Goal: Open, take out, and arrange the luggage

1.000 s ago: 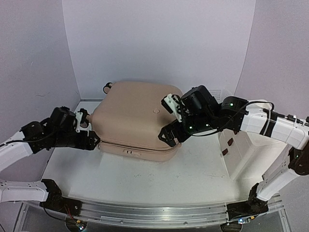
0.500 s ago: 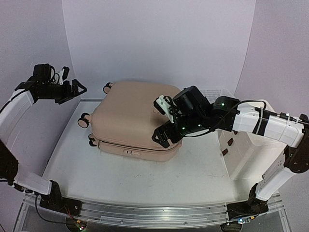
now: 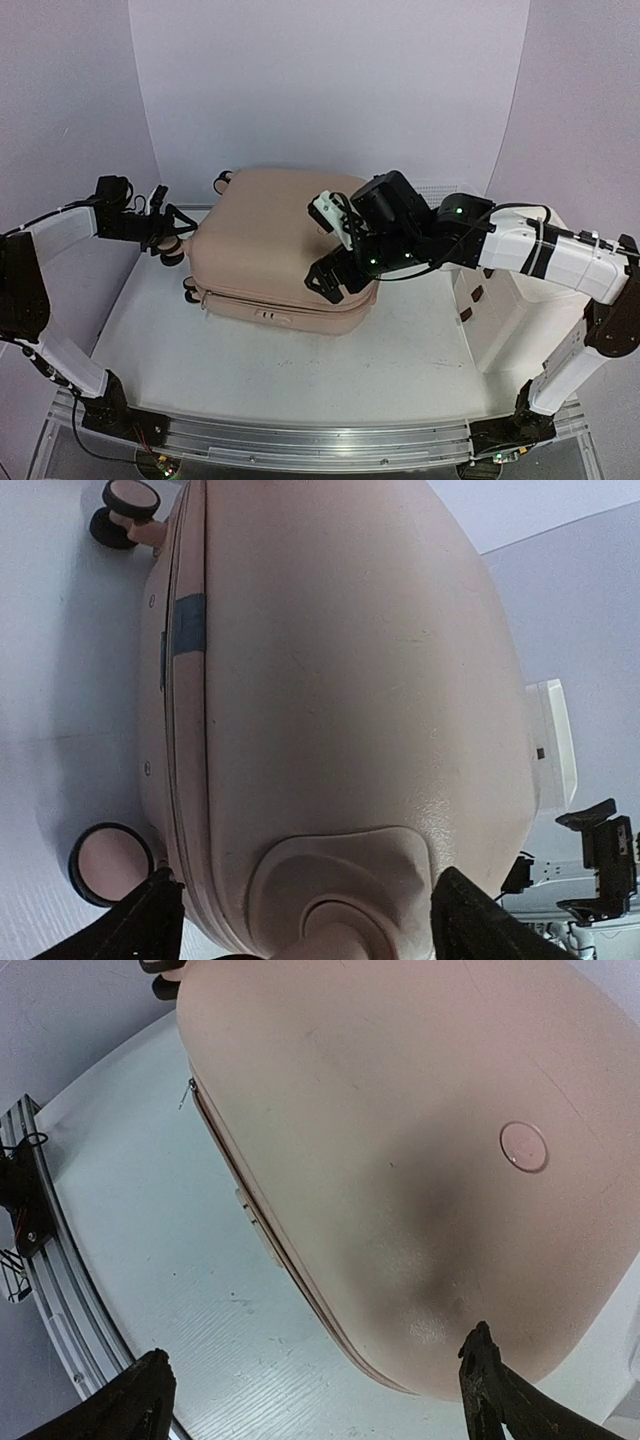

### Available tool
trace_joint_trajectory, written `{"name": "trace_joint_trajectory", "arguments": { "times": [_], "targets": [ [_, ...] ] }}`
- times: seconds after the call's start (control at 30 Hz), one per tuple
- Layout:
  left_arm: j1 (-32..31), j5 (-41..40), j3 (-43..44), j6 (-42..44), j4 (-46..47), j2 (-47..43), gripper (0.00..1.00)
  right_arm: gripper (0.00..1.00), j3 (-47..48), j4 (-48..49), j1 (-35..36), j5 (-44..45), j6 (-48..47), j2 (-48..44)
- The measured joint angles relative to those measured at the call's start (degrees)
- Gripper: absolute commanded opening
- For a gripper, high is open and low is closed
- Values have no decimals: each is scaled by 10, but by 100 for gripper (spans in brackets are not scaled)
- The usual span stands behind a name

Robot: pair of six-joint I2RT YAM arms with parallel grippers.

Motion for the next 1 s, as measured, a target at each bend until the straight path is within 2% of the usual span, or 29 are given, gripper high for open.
{"name": "trace_joint_trajectory", "arguments": {
  "times": [0.1, 0.17, 0.23, 0.37, 0.47, 0.67, 0.73, 0.83, 0.9, 1.0],
  "targets": [
    [0, 11, -38, -3, 31, -27, 72, 98, 17, 1, 7, 0, -5, 18],
    [-4, 19, -65, -7, 36, -54, 60, 98, 24, 0, 11, 1, -9, 31],
    [-9, 23, -89, -17, 34, -82, 52, 98, 33, 0, 15, 3, -14, 44],
    [-38, 31, -108, -50, 32, -124, 48, 98, 54, 0, 24, 12, -22, 72],
    [-64, 25, -118, -83, 39, -139, 42, 98, 60, 2, 31, 24, -38, 82],
    [-131, 36, -168, -159, 85, -179, 32, 98, 57, 45, 68, 68, -170, 89],
    [-140, 45, -180, -183, 99, -188, 34, 98, 56, 63, 79, 64, -233, 90],
    [-151, 45, -189, -213, 123, -198, 44, 98, 54, 89, 91, 52, -331, 91],
    [-163, 43, -189, -225, 128, -203, 56, 98, 50, 111, 92, 44, -386, 95],
    [-187, 53, -189, -222, 136, -203, 80, 98, 45, 145, 90, 38, -452, 111]
  ]
}}
